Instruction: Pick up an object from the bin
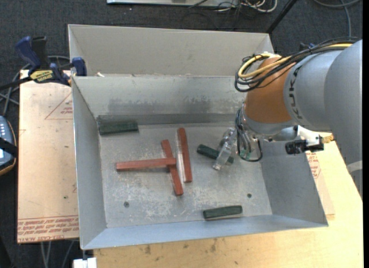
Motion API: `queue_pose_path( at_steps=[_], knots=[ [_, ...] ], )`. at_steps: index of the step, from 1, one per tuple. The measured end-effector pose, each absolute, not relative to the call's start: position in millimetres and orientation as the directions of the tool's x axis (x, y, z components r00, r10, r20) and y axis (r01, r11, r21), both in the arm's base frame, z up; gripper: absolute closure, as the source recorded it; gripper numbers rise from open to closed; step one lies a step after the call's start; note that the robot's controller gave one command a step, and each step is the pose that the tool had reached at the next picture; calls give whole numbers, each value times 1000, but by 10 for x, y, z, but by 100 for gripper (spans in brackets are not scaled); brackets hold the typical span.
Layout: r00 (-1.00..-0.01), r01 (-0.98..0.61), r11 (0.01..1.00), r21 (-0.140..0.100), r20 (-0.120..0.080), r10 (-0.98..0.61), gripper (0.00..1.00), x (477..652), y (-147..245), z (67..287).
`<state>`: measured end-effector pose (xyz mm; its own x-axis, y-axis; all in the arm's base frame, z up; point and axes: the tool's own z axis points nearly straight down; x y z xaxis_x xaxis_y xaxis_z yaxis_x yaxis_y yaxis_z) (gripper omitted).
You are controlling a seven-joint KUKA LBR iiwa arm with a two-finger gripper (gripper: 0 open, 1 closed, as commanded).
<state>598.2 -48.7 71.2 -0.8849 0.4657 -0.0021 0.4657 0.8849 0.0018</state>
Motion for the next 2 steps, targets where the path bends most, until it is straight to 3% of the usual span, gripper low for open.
queue_pose_path(
  at_steps=[2],
  knots=[
    [-885,465,885,0,2,465,100,5967,-485,813]
  ],
)
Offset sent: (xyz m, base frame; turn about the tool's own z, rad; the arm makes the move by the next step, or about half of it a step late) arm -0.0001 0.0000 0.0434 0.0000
